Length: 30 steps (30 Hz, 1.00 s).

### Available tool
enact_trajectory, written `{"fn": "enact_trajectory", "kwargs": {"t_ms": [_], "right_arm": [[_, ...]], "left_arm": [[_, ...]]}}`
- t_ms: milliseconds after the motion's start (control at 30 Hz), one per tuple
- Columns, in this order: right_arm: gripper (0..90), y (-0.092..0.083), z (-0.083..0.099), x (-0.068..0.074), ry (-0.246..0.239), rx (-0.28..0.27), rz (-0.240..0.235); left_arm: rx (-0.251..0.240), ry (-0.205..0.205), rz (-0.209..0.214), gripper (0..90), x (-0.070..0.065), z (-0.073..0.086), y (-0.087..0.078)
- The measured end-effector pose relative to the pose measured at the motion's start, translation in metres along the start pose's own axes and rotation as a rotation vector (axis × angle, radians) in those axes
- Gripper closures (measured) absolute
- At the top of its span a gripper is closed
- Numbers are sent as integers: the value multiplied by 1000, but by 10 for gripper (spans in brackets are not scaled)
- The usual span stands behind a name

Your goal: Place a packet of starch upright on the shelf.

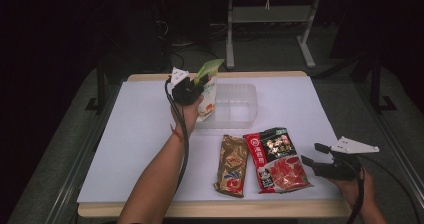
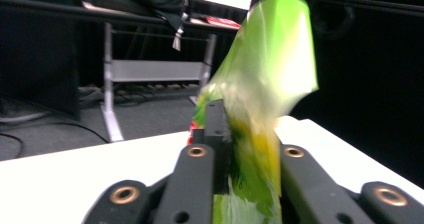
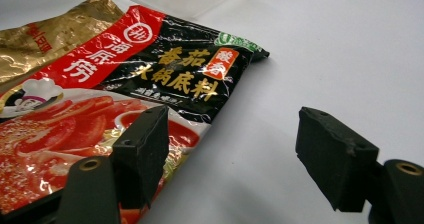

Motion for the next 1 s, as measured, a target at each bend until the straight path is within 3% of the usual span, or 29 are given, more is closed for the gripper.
{"fn": "enact_trajectory", "kwargs": {"t_ms": [100, 133, 200, 300, 367, 567, 667, 700, 733, 833, 1000], "right_arm": [[289, 1, 0, 1, -4, 0, -1], [288, 2, 0, 0, -2, 6, -3], [286, 2, 0, 0, 0, 8, -6], [284, 3, 0, 1, -2, 15, -8], [283, 4, 0, 2, -1, 16, -13], [280, 5, 0, 2, -3, 26, -17], [280, 6, 0, 3, -5, 28, -16], [280, 6, 0, 3, -7, 31, -14], [280, 6, 0, 3, -7, 31, -14], [281, 8, 0, 5, -13, 41, -14], [281, 8, 0, 5, -17, 44, -11]], "left_arm": [[20, 46, 36, 802, 2, 2, -6], [36, 70, 48, 734, 2, 2, -8], [69, 126, 64, 728, 3, 4, -14], [103, 165, 79, 651, 6, 9, -24], [123, 169, 91, 610, 9, 12, -31], [169, 251, 86, 573, 12, 27, -54], [183, 292, 120, 640, 11, 35, -66], [198, 302, 136, 729, 10, 37, -68], [211, 303, 145, 729, 10, 39, -69], [260, 330, 168, 874, 9, 46, -71], [331, 355, 164, 899, 9, 54, -70]]}}
Point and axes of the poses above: each handheld gripper's, and its own axes: y roughly forward along the jaws, z roughly out of its underside, x roughly to its left, the point moved 3 cm from there along y, roughly forward along the jaws, and after that the axes turned 6 degrees about x, right-handed, at the moved point
